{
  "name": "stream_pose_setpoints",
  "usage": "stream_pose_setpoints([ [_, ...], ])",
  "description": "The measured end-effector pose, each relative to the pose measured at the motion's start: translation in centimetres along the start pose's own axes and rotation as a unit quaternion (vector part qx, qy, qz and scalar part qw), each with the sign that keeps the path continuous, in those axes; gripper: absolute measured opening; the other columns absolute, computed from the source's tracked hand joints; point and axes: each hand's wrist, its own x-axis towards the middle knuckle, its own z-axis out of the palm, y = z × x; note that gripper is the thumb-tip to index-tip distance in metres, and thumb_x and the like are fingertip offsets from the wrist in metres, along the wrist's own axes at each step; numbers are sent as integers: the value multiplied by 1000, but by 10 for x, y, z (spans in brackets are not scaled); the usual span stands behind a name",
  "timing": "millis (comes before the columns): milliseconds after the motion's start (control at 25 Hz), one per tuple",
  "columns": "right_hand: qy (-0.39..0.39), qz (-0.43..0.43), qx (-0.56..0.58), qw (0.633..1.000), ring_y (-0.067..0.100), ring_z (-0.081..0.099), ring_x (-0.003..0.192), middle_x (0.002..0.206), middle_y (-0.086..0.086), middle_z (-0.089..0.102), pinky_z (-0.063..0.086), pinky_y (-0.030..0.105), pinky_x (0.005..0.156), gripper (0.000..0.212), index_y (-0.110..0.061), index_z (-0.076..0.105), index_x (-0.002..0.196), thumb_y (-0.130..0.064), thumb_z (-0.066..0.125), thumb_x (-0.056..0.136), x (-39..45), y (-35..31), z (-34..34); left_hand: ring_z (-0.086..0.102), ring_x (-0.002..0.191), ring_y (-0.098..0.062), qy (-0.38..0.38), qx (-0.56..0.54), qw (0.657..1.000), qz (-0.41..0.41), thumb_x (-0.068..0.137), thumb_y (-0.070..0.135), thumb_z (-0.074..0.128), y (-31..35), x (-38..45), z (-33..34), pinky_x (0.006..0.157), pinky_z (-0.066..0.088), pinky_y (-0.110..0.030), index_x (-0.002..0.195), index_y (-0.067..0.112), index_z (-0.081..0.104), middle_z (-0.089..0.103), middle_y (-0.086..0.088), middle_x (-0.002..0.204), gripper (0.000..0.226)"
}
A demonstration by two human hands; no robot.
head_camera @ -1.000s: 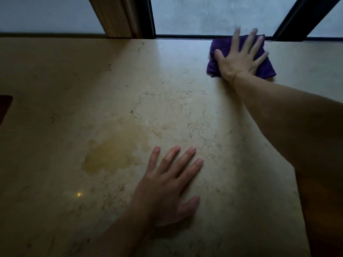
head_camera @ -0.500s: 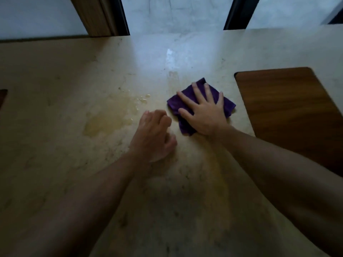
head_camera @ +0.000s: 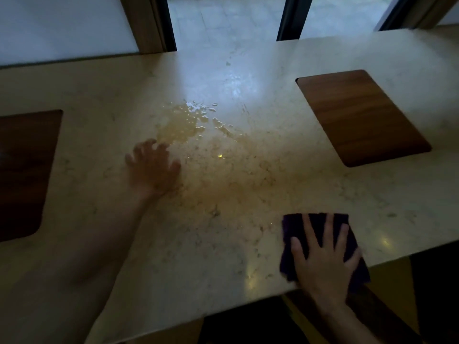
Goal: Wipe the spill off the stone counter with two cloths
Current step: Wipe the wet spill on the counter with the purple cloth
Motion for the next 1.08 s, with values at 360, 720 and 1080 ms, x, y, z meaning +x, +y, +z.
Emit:
stream_pose_setpoints([
  [360, -65, 231, 87, 967, 42, -22, 147, 160, 15, -28, 0, 73, 112, 85, -34, -18, 154, -70, -10, 78, 7, -99, -2, -3, 147, -49, -82, -31, 984, -157, 80, 78, 15, -82, 20, 1, 109, -3, -76, 154, 35, 8, 5, -13, 165, 86],
  [720, 29, 163, 121, 979, 45, -7, 149, 164, 20, -6, 1, 78, 109, 77, -26, 4, 158, -64, 22, 93, 186, -217, -31, -1, 148, -47, -92, -19, 982, -166, 82, 76, 17, -84, 17, 4, 111, 2, -75, 154, 39, 17, 8, -9, 165, 81],
  [1080, 37, 80, 80, 993, 45, -11, 149, 165, 17, -8, -9, 76, 108, 79, -32, 6, 158, -68, 21, 89, 445, -321, -92, 6, 146, -50, -120, 20, 980, -159, 83, 72, 25, -85, 15, 8, 108, 10, -76, 152, 41, 19, 15, -11, 163, 76],
])
